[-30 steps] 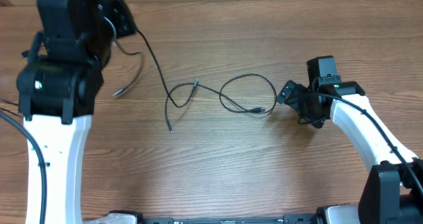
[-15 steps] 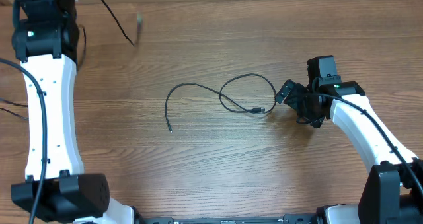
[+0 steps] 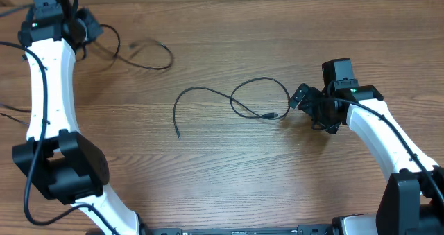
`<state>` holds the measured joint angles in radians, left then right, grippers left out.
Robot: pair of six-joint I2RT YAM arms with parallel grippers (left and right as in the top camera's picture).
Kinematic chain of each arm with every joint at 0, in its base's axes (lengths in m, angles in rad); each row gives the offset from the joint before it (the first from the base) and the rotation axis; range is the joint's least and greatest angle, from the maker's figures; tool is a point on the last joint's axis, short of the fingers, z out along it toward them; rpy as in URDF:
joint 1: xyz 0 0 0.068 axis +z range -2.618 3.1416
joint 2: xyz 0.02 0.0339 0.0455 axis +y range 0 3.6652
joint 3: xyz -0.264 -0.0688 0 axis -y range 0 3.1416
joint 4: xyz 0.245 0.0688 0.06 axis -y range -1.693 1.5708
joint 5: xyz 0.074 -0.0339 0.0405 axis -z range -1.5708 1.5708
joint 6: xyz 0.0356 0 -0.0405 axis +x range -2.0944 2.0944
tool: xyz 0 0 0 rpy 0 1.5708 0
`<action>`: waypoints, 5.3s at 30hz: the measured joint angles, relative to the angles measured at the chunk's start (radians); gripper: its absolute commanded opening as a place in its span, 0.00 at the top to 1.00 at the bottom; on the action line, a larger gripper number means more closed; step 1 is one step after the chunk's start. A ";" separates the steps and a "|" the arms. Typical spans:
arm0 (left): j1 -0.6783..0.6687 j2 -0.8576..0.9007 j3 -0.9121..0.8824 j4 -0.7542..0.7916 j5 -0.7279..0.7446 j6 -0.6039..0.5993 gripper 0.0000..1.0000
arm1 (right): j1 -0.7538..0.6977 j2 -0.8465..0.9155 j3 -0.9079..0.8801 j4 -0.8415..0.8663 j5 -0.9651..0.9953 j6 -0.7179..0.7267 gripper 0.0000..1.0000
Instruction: Untangle cables
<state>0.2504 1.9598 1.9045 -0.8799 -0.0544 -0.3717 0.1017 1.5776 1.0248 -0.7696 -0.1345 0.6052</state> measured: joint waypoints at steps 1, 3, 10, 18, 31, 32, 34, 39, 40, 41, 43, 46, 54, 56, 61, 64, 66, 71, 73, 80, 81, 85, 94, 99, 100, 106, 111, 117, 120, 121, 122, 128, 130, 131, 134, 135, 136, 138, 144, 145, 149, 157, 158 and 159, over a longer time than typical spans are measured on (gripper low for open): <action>0.013 0.009 0.000 -0.022 -0.026 -0.004 0.96 | 0.000 0.000 0.000 0.000 0.000 0.000 0.00; 0.041 0.017 0.000 -0.055 -0.073 -0.014 0.96 | 0.000 0.000 0.000 0.000 0.000 0.000 0.00; 0.147 0.018 0.000 -0.216 -0.165 -0.024 0.96 | 0.000 0.000 0.000 0.000 0.000 0.000 0.00; 0.190 0.018 -0.061 -0.312 -0.188 -0.078 0.37 | 0.000 0.000 0.000 0.000 0.000 0.000 0.00; 0.190 0.018 -0.105 -0.383 -0.032 -0.046 0.00 | 0.000 0.000 0.000 0.000 0.000 0.000 0.00; 0.190 0.018 -0.105 -0.399 -0.011 -0.041 0.00 | 0.000 0.000 0.000 0.000 0.000 0.000 0.00; 0.190 0.018 -0.106 -0.435 0.027 -0.037 0.00 | 0.000 0.000 0.000 0.000 0.000 0.000 0.00; 0.185 0.018 -0.106 -0.457 0.109 0.009 0.49 | 0.000 0.000 0.000 0.001 0.001 0.000 0.00; 0.181 0.018 -0.107 -0.451 0.124 0.028 0.88 | 0.000 0.000 0.000 0.000 0.000 0.000 0.00; 0.171 0.018 -0.108 -0.443 0.140 0.042 0.96 | 0.000 0.000 0.000 0.000 0.000 0.000 0.00; 0.146 0.018 -0.109 -0.431 0.156 0.067 0.96 | 0.000 0.000 0.000 0.000 0.000 0.000 0.00; 0.085 0.018 -0.119 -0.402 0.175 0.095 0.96 | 0.000 0.000 0.000 0.000 0.000 0.000 0.00; -0.098 0.018 -0.241 -0.203 0.171 0.143 0.96 | 0.000 0.000 0.000 0.000 0.000 0.000 0.00; -0.132 0.017 -0.283 -0.137 0.150 0.144 0.96 | 0.000 0.000 0.000 0.000 0.000 0.000 0.00; -0.179 0.017 -0.388 0.019 0.088 0.147 0.96 | 0.000 0.000 0.000 0.000 0.000 0.000 0.00; -0.185 0.017 -0.441 0.119 0.062 0.147 0.96 | 0.000 0.000 0.000 0.001 0.000 0.000 0.00; -0.185 0.017 -0.481 0.191 0.049 0.153 0.96 | 0.000 0.000 0.000 0.000 0.000 0.000 0.00; -0.184 0.017 -0.562 0.327 0.004 0.182 0.96 | 0.000 0.000 0.000 0.000 0.000 0.000 0.00; -0.184 0.017 -0.582 0.349 -0.014 0.190 0.96 | 0.000 0.000 0.000 0.001 0.000 0.000 0.00; -0.183 0.017 -0.589 0.366 0.014 0.224 0.95 | 0.000 0.000 0.000 0.001 0.000 0.000 0.00; -0.183 0.017 -0.589 0.366 0.035 0.238 0.94 | 0.000 0.000 0.000 0.000 0.000 0.000 0.00; -0.183 0.017 -0.589 0.357 0.126 0.287 0.94 | 0.000 0.000 0.000 0.000 0.000 0.000 0.00; -0.183 0.017 -0.589 0.319 0.186 0.328 0.96 | 0.000 0.000 0.000 0.000 0.000 0.000 0.00; -0.183 0.017 -0.581 0.287 0.208 0.354 0.96 | 0.000 0.000 0.000 0.000 0.000 0.000 0.00; -0.183 0.017 -0.572 0.274 0.216 0.356 0.96 | 0.000 0.000 0.000 0.001 0.000 0.000 0.00; -0.183 0.011 -0.499 0.286 0.238 0.357 0.96 | 0.000 0.000 0.000 0.001 0.000 0.000 0.00; -0.183 0.004 -0.491 0.289 0.185 0.335 0.96 | 0.000 0.000 0.000 0.000 0.000 0.000 0.00; -0.183 0.024 -0.489 0.352 0.037 0.284 0.96 | 0.000 0.000 0.000 0.001 0.000 0.000 0.00; -0.183 0.080 -0.488 0.412 0.012 0.272 0.96 | 0.000 0.000 0.000 0.000 0.000 0.000 0.00; -0.183 0.101 -0.488 0.426 0.008 0.271 0.95 | 0.000 0.000 0.000 0.000 0.000 0.000 0.00; -0.183 0.127 -0.488 0.444 0.004 0.270 0.96 | 0.000 0.000 0.000 0.000 0.000 0.000 0.00; -0.177 0.199 -0.471 0.567 -0.035 0.267 0.93 | 0.000 0.000 0.000 0.002 0.000 0.000 0.00; -0.171 0.214 -0.469 0.623 -0.061 0.266 0.87 | 0.000 0.000 0.000 0.002 0.001 0.000 0.00; -0.167 0.224 -0.468 0.657 -0.077 0.266 0.84 | 0.000 0.000 0.000 0.001 0.000 0.000 0.00; -0.154 0.246 -0.467 0.738 -0.121 0.265 0.77 | 0.000 0.000 0.000 0.001 0.000 0.000 0.00; -0.145 0.256 -0.468 0.781 -0.138 0.266 0.78 | 0.000 0.000 0.000 0.001 0.000 0.000 0.00; -0.144 0.257 -0.468 0.786 -0.139 0.266 0.80 | 0.000 0.000 0.000 0.001 0.000 0.000 0.00; -0.137 0.268 -0.468 0.826 -0.153 0.267 0.86 | 0.000 0.000 0.000 0.001 0.000 0.000 0.00; -0.133 0.269 -0.467 0.848 -0.168 0.326 0.96 | 0.000 0.000 0.000 0.001 0.000 0.000 0.00; -0.133 0.264 -0.467 0.843 -0.169 0.337 0.96 | 0.000 0.000 0.000 0.001 0.000 0.000 0.00; -0.146 0.177 -0.469 0.790 -0.168 0.358 0.92 | 0.000 0.000 0.000 0.001 0.000 0.000 0.00; -0.177 -0.164 -0.446 0.438 -0.076 0.373 0.84 | 0.000 0.000 0.001 0.001 0.000 0.000 0.00; -0.179 -0.181 -0.444 0.386 -0.043 0.373 0.84 | 0.000 0.000 0.001 0.001 0.000 0.000 0.00; -0.180 -0.188 -0.442 0.341 -0.009 0.371 0.85 | 0.000 0.000 0.001 0.001 0.000 0.000 0.00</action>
<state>0.0708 1.7718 1.4624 -0.5388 -0.0635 -0.0006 0.1017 1.5776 1.0256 -0.7689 -0.1341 0.6056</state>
